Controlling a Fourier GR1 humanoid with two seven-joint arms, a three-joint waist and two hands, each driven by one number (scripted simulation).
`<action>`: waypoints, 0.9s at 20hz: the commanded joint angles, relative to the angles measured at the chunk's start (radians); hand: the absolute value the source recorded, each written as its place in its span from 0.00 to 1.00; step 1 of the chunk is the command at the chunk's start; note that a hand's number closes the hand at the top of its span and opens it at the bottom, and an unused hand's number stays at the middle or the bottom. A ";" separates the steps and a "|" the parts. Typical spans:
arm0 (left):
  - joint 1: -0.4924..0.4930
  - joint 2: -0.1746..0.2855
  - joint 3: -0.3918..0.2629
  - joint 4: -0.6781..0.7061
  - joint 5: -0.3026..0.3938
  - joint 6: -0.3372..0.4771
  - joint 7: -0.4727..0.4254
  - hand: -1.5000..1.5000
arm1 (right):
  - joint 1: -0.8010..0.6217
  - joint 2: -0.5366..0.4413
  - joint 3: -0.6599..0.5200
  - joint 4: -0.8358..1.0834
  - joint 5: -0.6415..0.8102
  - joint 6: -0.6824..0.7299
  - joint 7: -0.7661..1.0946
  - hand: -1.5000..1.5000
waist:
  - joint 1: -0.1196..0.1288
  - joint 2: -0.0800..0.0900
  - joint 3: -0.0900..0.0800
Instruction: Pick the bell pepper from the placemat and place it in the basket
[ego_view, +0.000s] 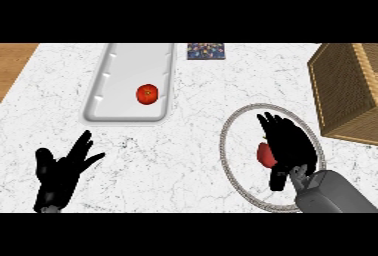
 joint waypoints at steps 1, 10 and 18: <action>0.020 -0.022 -0.032 0.069 -0.037 0.014 0.053 0.50 | -0.009 0.021 -0.016 0.072 0.034 -0.021 -0.046 0.00 | 0.000 0.011 -0.012; 0.049 -0.028 -0.008 0.054 -0.032 -0.003 0.052 0.50 | 0.039 0.051 -0.014 0.048 0.078 -0.020 -0.069 1.00 | -0.001 0.009 -0.012; 0.066 -0.008 0.013 0.031 -0.030 -0.042 0.040 0.50 | 0.012 0.022 0.043 0.101 0.225 -0.061 -0.177 1.00 | 0.002 0.008 -0.012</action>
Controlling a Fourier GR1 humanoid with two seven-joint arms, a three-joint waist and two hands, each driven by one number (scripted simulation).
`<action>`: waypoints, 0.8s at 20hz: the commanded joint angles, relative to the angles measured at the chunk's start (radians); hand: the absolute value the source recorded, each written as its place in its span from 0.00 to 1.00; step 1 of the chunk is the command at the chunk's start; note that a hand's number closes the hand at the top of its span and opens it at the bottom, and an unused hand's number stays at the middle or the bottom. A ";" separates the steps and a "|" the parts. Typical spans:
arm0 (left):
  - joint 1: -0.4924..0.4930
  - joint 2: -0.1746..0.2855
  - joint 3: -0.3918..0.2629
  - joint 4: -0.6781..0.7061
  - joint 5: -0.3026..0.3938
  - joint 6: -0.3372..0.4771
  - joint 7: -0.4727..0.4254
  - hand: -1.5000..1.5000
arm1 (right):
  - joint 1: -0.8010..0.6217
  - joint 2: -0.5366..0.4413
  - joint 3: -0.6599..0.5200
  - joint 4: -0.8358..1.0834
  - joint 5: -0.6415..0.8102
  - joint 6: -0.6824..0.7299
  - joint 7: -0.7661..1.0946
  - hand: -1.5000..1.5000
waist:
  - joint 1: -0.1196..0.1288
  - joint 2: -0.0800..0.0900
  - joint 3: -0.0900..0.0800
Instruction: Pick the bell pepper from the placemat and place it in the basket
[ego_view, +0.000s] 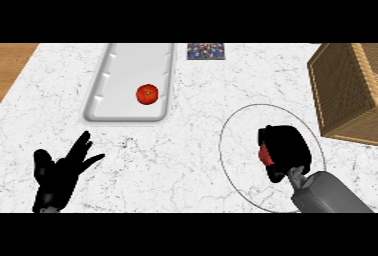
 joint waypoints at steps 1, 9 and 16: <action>0.046 -0.004 -0.019 0.040 -0.011 -0.011 0.054 0.50 | -0.047 0.019 -0.009 0.072 0.036 0.006 -0.044 1.00 | 0.006 0.012 -0.010; 0.066 -0.015 -0.022 0.038 -0.049 0.000 0.040 0.50 | 0.086 0.127 -0.072 -0.051 -0.020 -0.006 0.078 1.00 | -0.006 0.009 -0.010; 0.057 -0.029 -0.003 0.098 -0.039 -0.022 0.009 0.50 | 0.097 0.138 -0.090 -0.215 0.067 -0.119 0.118 1.00 | -0.019 0.007 -0.011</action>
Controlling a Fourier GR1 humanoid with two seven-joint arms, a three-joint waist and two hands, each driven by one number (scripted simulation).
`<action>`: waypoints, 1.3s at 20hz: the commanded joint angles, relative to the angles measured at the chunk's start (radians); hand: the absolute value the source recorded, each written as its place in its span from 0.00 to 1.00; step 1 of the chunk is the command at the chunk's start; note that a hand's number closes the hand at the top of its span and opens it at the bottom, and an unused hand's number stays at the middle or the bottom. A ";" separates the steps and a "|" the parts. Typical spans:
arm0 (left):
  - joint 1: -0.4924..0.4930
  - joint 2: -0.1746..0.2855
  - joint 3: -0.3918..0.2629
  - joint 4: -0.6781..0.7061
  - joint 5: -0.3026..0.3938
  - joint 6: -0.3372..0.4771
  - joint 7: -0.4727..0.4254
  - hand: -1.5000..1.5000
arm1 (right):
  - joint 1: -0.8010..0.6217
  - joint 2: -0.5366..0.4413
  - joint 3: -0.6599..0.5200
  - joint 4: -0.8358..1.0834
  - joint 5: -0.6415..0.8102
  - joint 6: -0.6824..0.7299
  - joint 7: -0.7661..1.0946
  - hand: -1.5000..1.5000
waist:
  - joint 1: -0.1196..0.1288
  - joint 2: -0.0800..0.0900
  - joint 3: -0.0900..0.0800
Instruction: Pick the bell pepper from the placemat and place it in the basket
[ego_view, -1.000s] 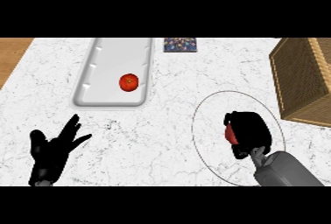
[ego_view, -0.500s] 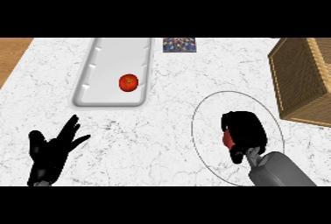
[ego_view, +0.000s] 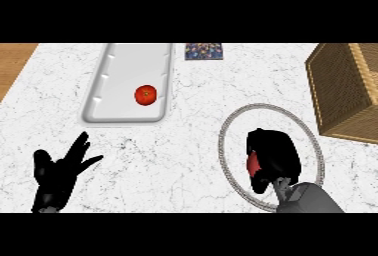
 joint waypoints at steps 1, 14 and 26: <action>0.040 0.016 0.002 0.068 0.019 -0.048 0.022 0.50 | -0.002 0.030 -0.111 -0.123 -0.070 -0.063 0.000 1.00 | -0.008 0.011 -0.015; -0.015 -0.013 -0.013 0.077 -0.014 -0.002 0.069 0.50 | -0.233 0.085 -0.515 -0.558 -0.239 -0.120 0.223 1.00 | -0.022 0.011 -0.016; 0.049 -0.023 -0.013 0.040 -0.025 -0.012 0.038 0.50 | -0.511 -0.224 -0.924 -0.264 -0.445 0.023 0.247 1.00 | 0.010 0.015 -0.015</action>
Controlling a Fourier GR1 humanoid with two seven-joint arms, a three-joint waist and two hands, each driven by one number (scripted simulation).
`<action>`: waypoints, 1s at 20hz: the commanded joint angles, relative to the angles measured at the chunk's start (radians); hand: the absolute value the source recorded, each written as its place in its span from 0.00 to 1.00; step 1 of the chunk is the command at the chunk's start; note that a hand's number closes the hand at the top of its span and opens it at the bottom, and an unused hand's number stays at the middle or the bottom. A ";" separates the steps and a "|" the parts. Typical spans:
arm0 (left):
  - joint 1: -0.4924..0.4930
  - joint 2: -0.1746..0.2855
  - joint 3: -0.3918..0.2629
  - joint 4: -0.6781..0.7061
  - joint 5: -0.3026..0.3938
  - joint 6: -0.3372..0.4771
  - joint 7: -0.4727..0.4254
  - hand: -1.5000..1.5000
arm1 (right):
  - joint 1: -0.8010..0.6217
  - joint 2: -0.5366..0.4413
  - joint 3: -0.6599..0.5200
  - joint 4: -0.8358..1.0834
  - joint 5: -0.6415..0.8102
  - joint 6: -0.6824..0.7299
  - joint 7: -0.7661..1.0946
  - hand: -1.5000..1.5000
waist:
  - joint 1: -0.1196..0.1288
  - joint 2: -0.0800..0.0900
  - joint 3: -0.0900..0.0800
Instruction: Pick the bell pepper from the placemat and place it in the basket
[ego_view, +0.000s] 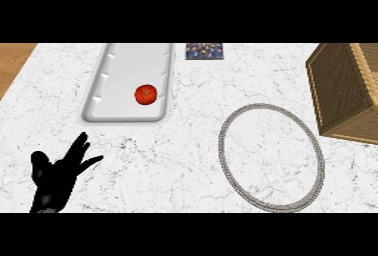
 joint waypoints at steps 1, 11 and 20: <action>0.007 0.012 -0.009 0.078 -0.004 -0.028 0.055 0.50 | -0.080 -0.103 -0.088 0.118 -0.058 0.064 0.008 1.00 | 0.003 0.011 -0.011; 0.049 0.002 -0.011 0.083 -0.017 -0.051 0.016 0.50 | -0.072 -0.207 -0.142 0.470 -0.062 0.025 -0.276 1.00 | 0.020 0.015 -0.010; 0.050 -0.006 -0.022 0.049 -0.043 -0.036 0.035 0.50 | -0.093 -0.197 -0.230 0.773 -0.102 -0.096 -0.492 1.00 | 0.023 0.015 -0.009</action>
